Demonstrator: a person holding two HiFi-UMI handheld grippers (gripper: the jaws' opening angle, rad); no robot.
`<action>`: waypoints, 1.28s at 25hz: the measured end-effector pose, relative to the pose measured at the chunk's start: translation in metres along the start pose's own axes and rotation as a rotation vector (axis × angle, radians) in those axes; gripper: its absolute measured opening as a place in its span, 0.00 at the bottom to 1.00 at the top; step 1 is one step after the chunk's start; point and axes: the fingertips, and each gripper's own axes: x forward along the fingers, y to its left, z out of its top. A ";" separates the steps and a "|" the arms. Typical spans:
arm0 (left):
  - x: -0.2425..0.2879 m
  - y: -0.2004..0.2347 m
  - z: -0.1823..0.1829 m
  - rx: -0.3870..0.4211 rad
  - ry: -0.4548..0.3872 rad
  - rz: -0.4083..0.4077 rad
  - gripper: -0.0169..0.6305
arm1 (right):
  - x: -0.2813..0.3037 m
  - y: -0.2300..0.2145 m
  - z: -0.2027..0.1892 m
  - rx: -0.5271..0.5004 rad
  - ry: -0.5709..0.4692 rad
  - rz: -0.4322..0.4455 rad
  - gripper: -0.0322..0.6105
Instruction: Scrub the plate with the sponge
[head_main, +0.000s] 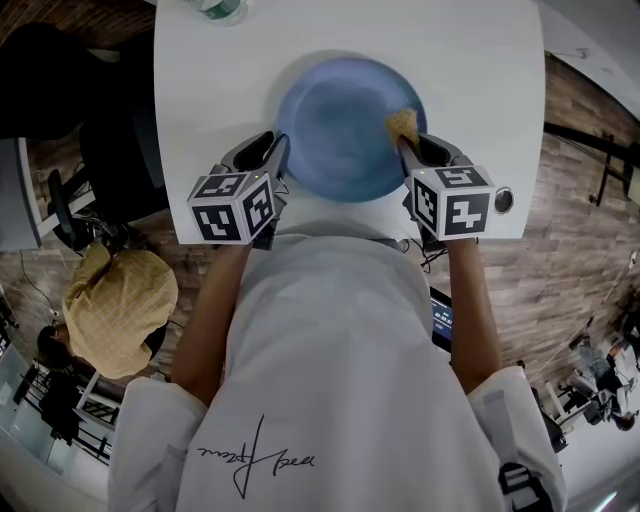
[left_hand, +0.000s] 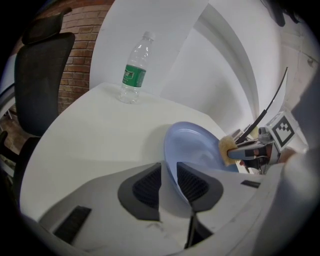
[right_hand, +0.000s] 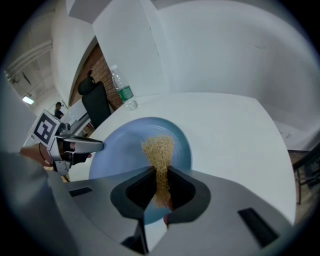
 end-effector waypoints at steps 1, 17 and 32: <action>0.001 -0.001 0.000 0.006 0.003 -0.004 0.21 | 0.001 -0.002 0.000 0.009 0.006 -0.019 0.12; 0.016 -0.005 0.012 0.032 -0.011 0.015 0.18 | 0.017 -0.016 0.002 0.142 0.069 -0.154 0.12; 0.018 -0.001 0.012 0.034 -0.020 0.053 0.09 | 0.029 -0.020 0.005 0.141 0.133 -0.171 0.12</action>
